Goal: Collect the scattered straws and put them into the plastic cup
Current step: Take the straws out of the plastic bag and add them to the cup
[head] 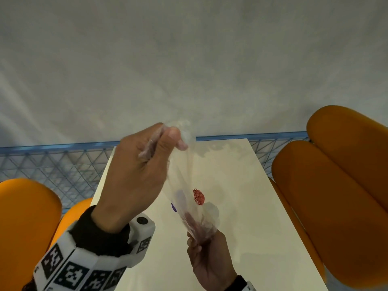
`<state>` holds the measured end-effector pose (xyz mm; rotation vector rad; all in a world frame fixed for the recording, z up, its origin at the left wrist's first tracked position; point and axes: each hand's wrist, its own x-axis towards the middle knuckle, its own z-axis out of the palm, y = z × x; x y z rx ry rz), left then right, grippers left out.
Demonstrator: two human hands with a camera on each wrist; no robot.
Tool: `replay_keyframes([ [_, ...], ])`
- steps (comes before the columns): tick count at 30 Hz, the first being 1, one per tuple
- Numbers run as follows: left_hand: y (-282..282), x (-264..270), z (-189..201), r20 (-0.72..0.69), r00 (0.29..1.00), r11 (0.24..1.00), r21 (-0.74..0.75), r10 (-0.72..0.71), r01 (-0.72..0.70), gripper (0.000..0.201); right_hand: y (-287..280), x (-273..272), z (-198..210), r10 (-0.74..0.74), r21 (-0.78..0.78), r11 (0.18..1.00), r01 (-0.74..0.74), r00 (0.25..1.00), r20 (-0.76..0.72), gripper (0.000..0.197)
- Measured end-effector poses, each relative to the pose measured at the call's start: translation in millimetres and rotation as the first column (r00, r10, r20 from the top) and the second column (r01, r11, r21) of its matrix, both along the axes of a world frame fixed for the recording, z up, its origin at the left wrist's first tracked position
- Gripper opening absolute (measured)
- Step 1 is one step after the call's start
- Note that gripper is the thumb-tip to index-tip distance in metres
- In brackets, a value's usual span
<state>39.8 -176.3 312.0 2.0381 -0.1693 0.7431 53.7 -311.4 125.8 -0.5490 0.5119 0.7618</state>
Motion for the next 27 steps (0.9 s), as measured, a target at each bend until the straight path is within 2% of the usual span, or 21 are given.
replay_keyframes([
  [5, 3, -3, 0, 0.011, 0.998, 0.998, 0.031, 0.056, -0.056, 0.035, -1, -2, -3, -0.071, -0.007, 0.997, 0.071, 0.997, 0.001, 0.028],
  [8, -6, -10, -17, -0.122, 0.987, 0.992, 0.08, 0.102, -0.093, 0.049, -1, -3, -5, -0.109, -0.041, 0.993, 0.111, 0.993, 0.036, 0.022],
  [10, -9, -13, -31, -0.19, 0.976, 0.988, 0.127, 0.109, -0.086, 0.042, 0, -3, -8, -0.119, -0.08, 0.989, 0.124, 0.991, 0.062, 0.021],
  [12, -4, -18, -33, -0.159, 0.979, 0.985, 0.137, 0.124, -0.103, 0.033, 2, -6, -4, -0.09, -0.084, 0.992, 0.096, 0.993, 0.077, 0.021],
  [15, 3, -9, -24, -0.103, 0.991, 0.992, 0.095, 0.091, -0.081, 0.032, 1, 0, -1, -0.105, -0.054, 0.992, 0.11, 0.991, 0.078, 0.02],
  [20, -1, -6, -24, -0.063, 0.996, 0.997, 0.026, 0.069, -0.067, 0.029, -3, 5, -4, -0.127, -0.11, 0.985, 0.135, 0.989, 0.073, 0.018],
  [25, 3, -15, -14, -0.037, 0.999, 0.989, -0.147, -0.015, 0.009, 0.029, -6, 8, -15, -0.112, -0.163, 0.979, 0.121, 0.992, 0.065, 0.025],
  [27, 9, -18, -12, -0.03, 1.0, 0.974, -0.225, -0.006, -0.001, 0.031, -10, 13, -22, -0.107, -0.185, 0.975, 0.122, 0.991, 0.085, 0.028],
])
